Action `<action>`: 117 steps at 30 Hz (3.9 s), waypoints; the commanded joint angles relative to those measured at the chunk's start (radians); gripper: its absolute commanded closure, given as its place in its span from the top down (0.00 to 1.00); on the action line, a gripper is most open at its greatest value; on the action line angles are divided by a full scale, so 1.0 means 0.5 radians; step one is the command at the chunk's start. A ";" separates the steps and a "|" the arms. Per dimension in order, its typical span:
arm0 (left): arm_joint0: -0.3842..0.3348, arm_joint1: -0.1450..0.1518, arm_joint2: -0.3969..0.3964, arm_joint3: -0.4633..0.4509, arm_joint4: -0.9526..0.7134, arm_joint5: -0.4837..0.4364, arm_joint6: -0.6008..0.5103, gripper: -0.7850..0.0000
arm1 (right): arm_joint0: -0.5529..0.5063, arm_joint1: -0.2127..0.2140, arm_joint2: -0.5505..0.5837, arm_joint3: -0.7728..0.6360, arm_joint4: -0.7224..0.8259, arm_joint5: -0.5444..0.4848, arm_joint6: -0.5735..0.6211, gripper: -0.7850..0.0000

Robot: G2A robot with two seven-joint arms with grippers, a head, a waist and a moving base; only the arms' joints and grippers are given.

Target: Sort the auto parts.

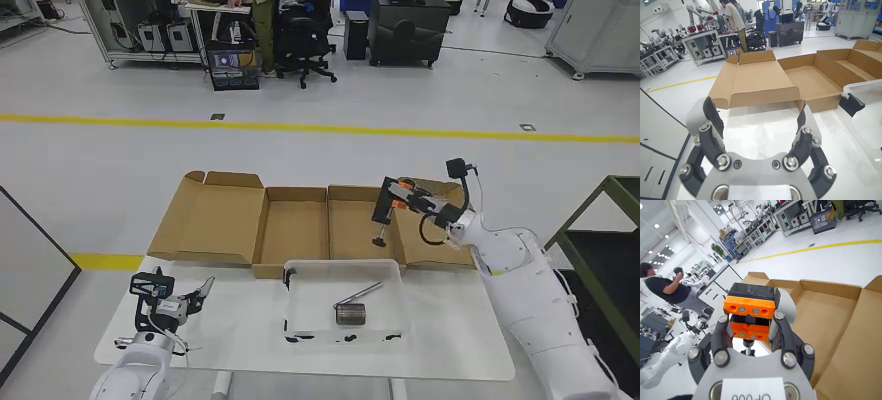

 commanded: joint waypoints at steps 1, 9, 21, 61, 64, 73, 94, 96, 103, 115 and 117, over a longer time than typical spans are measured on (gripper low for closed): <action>0.000 0.000 0.000 0.000 0.000 0.000 0.000 1.00 | 0.066 -0.029 -0.042 0.081 0.174 0.049 0.045 0.00; 0.000 0.000 0.000 0.000 0.000 0.000 0.000 1.00 | 0.484 -0.218 -0.267 0.783 0.681 0.413 0.096 0.00; 0.000 0.000 0.000 0.000 0.000 0.000 0.000 1.00 | 0.685 -0.497 -0.609 1.459 0.511 0.806 0.008 0.00; 0.000 0.000 0.000 0.000 0.000 0.000 0.000 1.00 | 0.757 -0.488 -0.377 1.412 0.612 -0.199 0.149 1.00; 0.000 0.000 0.000 0.000 0.000 0.000 0.000 1.00 | 0.687 -0.455 -0.361 1.252 0.566 -0.376 0.250 1.00; 0.000 0.000 0.000 0.000 0.000 0.000 0.000 1.00 | 0.348 -0.323 -0.362 0.571 0.027 -0.430 0.401 1.00; 0.000 0.000 0.000 0.000 0.000 0.000 0.000 1.00 | 0.003 -0.222 -0.324 -0.047 -0.366 -0.317 0.541 1.00; 0.000 0.000 0.000 0.000 0.000 0.000 0.000 1.00 | -0.094 -0.203 -0.331 -0.202 -0.545 -0.209 0.520 1.00; 0.000 0.000 0.000 0.000 0.000 0.000 0.000 1.00 | -0.310 -0.144 -0.296 -0.567 -0.786 0.242 0.765 1.00; 0.000 0.000 0.000 0.000 0.000 0.000 0.000 1.00 | -0.320 -0.143 -0.379 -0.643 -0.997 0.746 0.921 1.00; 0.000 0.000 0.000 0.000 0.000 0.000 0.000 1.00 | -0.301 -0.152 -0.417 -0.617 -1.016 0.778 0.939 1.00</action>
